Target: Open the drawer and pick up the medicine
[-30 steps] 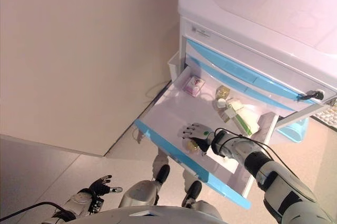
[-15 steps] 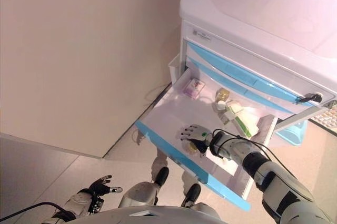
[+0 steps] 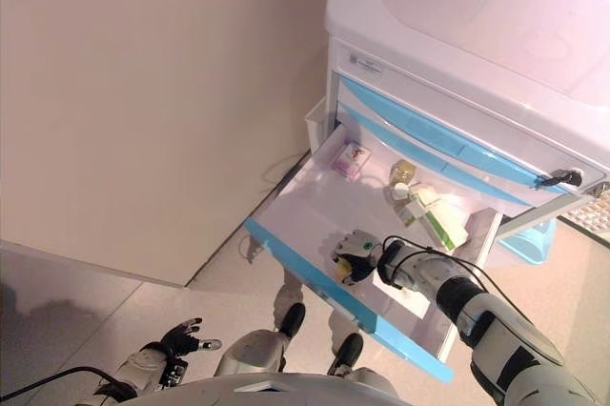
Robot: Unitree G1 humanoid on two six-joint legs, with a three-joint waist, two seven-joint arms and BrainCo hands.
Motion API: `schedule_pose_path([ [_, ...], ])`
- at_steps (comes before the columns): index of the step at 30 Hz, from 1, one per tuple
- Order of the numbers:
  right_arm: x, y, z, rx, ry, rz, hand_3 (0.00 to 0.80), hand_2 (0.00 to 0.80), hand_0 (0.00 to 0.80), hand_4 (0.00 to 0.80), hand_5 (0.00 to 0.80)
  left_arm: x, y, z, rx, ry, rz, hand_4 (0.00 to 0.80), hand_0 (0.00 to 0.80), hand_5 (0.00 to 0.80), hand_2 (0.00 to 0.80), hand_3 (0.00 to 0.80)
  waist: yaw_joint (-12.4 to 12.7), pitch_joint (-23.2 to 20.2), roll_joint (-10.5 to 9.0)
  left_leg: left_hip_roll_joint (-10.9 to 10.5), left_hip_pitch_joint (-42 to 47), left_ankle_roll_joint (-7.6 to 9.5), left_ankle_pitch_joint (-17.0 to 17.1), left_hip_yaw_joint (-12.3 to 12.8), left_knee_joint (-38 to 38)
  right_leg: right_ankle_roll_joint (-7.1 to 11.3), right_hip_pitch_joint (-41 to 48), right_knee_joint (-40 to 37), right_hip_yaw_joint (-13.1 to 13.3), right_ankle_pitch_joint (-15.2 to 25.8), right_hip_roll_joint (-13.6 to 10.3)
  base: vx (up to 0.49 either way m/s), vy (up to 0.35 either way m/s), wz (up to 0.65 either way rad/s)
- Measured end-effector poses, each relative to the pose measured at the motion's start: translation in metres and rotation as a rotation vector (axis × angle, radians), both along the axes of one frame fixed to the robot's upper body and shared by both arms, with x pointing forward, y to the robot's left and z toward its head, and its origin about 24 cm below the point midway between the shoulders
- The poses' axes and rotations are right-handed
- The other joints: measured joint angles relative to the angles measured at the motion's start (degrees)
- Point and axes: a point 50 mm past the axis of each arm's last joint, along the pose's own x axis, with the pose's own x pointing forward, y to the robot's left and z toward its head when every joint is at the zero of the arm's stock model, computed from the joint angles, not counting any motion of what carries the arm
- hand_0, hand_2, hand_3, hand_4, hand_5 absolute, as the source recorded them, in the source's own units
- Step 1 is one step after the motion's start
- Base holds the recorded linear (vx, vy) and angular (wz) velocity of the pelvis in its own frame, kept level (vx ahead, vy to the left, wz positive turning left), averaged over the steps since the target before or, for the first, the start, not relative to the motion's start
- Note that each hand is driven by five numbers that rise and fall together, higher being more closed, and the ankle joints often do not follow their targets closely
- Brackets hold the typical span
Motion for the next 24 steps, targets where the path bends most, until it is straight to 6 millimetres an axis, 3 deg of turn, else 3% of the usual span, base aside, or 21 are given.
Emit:
schedule_pose_path([
  [15,0.001,0.001,0.005,0.002,-0.016,0.012,0.8,0.8,0.8,0.8,0.8,-0.001,0.0,0.0,0.0,0.002,0.001,0.0,0.0,0.0,0.0,0.0,-0.18,-0.53,-0.86,0.01,0.0,0.01,-0.01,0.09,-0.03,0.0,-0.09,0.0,0.08,0.0,0.0,0.0,0.0,0.0],
  [18,0.006,0.003,0.027,0.011,-0.069,0.053,0.8,0.8,0.8,0.8,0.8,-0.004,0.001,-0.001,0.003,0.011,0.005,0.0,0.0,0.0,0.0,0.0,-0.65,-0.63,-1.05,0.04,0.1,0.01,-0.01,0.32,-0.11,0.01,-0.17,0.0,0.39,0.01,0.02,0.017,0.004,-0.03],
  [24,0.017,0.0,0.095,0.068,-0.135,0.044,0.8,0.8,0.8,0.8,0.8,-0.024,0.008,-0.004,0.015,0.067,0.035,0.0,0.0,0.0,0.0,0.0,-2.98,-1.5,-2.58,0.34,1.21,0.38,-0.31,2.64,-0.43,-0.01,-0.13,0.0,2.8,0.06,0.21,0.046,0.026,-0.2],
])
